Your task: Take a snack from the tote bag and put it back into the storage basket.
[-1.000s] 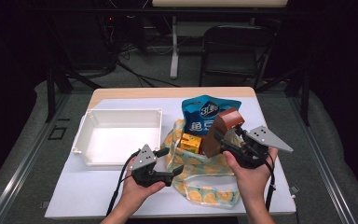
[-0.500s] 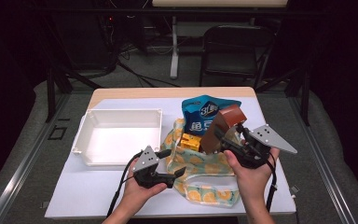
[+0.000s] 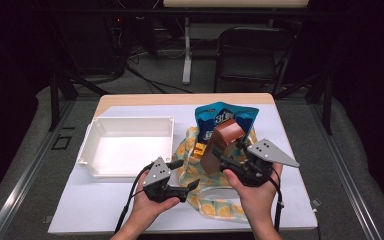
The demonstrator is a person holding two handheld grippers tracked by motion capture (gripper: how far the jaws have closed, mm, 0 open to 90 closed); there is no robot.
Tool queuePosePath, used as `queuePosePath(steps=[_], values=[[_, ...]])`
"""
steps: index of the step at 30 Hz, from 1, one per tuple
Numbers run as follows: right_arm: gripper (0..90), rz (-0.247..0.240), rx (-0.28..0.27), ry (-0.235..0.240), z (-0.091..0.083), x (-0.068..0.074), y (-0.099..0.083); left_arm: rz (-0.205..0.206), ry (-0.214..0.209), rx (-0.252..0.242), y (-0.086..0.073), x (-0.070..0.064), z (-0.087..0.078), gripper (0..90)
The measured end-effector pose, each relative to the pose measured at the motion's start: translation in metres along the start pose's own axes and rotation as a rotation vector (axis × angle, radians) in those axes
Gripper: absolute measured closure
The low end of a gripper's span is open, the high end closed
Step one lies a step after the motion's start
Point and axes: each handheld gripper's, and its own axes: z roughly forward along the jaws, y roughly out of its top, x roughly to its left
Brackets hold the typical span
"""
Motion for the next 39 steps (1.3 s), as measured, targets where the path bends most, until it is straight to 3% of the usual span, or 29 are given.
queuePosePath(steps=[5, 6, 7, 9, 12, 13, 14, 15, 16, 20, 24, 25, 29, 35, 39], values=[[36.7, 0.004, 0.028, 0.030, 0.006, 0.015, -0.006, 0.022, 0.010, -0.004, 0.001, -0.005, 0.001, 19.7], [36.7, 0.005, 0.032, 0.036, 0.008, 0.017, -0.007, 0.028, 0.029, -0.001, 0.001, -0.007, 0.001, 19.6], [36.7, 0.009, 0.033, 0.040, 0.009, 0.020, -0.008, 0.028, 0.013, 0.002, 0.001, -0.007, 0.002, 19.7], [36.7, 0.013, 0.049, 0.047, 0.010, 0.024, -0.010, 0.033, 0.041, 0.010, 0.000, -0.009, 0.003, 18.5], [36.7, 0.021, 0.057, 0.060, 0.013, 0.031, -0.014, 0.036, 0.020, 0.015, 0.000, -0.009, 0.003, 18.9], [36.7, 0.021, 0.061, 0.064, 0.014, 0.033, -0.015, 0.034, 0.018, 0.016, -0.001, -0.010, 0.004, 23.1], [36.7, 0.023, 0.065, 0.069, 0.015, 0.036, -0.016, 0.031, -0.021, 0.026, -0.001, -0.009, 0.004, 27.3], [36.7, 0.022, 0.069, 0.072, 0.015, 0.038, -0.017, 0.027, -0.020, 0.033, -0.002, -0.009, 0.005, 26.3], [36.7, 0.024, 0.069, 0.077, 0.016, 0.039, -0.018, 0.030, 0.003, 0.031, -0.002, -0.011, 0.005, 26.2], [36.7, 0.039, 0.078, 0.080, 0.018, 0.046, -0.022, 0.025, 0.025, 0.031, -0.005, -0.011, 0.007, 26.7], [36.6, 0.062, 0.086, 0.078, 0.020, 0.051, -0.026, 0.055, 0.055, 0.031, -0.005, -0.014, 0.006, 30.3], [36.6, 0.061, 0.091, 0.079, 0.020, 0.052, -0.027, 0.064, 0.084, 0.030, -0.005, -0.017, 0.006, 31.4], [36.5, 0.066, 0.091, 0.081, 0.021, 0.056, -0.029, 0.057, 0.074, 0.029, -0.006, -0.015, 0.006, 41.2], [34.8, 0.046, 0.087, 0.096, 0.022, 0.055, -0.031, 0.071, 0.069, 0.051, -0.005, -0.015, 0.003, 43.4], [29.2, 0.026, 0.073, 0.142, 0.020, 0.052, -0.028, 0.040, 0.068, 0.063, -0.005, -0.010, 0.000, 43.7]])
